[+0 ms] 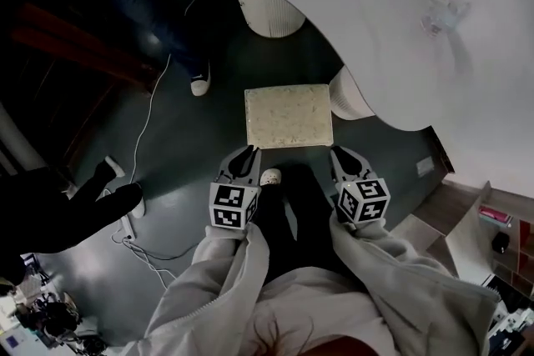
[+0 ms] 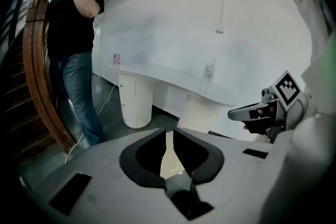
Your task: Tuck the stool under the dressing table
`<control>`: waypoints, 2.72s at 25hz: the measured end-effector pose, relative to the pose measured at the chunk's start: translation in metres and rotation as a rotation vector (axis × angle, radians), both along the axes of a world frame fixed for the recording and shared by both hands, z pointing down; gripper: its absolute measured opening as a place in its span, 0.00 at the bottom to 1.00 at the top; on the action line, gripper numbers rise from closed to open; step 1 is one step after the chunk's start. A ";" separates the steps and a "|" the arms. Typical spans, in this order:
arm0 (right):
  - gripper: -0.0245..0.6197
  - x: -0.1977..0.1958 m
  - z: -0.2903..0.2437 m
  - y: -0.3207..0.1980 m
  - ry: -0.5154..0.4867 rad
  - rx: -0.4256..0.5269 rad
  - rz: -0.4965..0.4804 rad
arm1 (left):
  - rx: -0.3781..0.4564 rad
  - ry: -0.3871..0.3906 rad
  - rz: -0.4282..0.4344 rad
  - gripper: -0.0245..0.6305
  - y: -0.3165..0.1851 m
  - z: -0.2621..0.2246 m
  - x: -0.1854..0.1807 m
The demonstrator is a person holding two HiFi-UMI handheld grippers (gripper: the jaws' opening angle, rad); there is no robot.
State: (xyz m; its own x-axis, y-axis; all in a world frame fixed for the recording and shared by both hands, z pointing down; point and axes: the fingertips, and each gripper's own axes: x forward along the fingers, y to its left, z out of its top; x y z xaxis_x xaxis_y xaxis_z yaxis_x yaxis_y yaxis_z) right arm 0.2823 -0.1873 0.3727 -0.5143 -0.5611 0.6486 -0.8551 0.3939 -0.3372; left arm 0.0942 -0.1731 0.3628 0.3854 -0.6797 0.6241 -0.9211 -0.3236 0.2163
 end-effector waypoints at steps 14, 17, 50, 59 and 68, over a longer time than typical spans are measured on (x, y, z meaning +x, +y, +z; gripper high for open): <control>0.32 0.032 0.101 -0.009 0.094 -0.140 -0.088 | -0.227 -0.095 -0.006 0.35 0.005 0.108 -0.014; 0.36 0.034 0.125 -0.008 0.117 -0.163 -0.106 | -0.279 -0.099 0.017 0.38 0.014 0.138 -0.011; 0.49 0.066 0.373 0.026 0.395 -0.298 -0.222 | -0.582 -0.207 0.170 0.41 0.072 0.399 -0.049; 0.48 0.058 0.379 0.014 0.411 -0.295 -0.162 | -0.524 -0.262 0.139 0.40 0.050 0.404 -0.049; 0.47 0.059 0.378 0.011 0.429 -0.293 -0.159 | -0.509 -0.276 0.150 0.38 0.049 0.402 -0.048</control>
State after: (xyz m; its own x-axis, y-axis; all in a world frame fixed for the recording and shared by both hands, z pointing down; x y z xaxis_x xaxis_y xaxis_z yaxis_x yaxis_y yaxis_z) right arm 0.3415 -0.1759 0.7505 -0.2330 -0.2623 0.9364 -0.8774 0.4720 -0.0860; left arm 0.0461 -0.1238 0.7649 0.2311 -0.2195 0.9478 -0.9177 -0.3728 0.1375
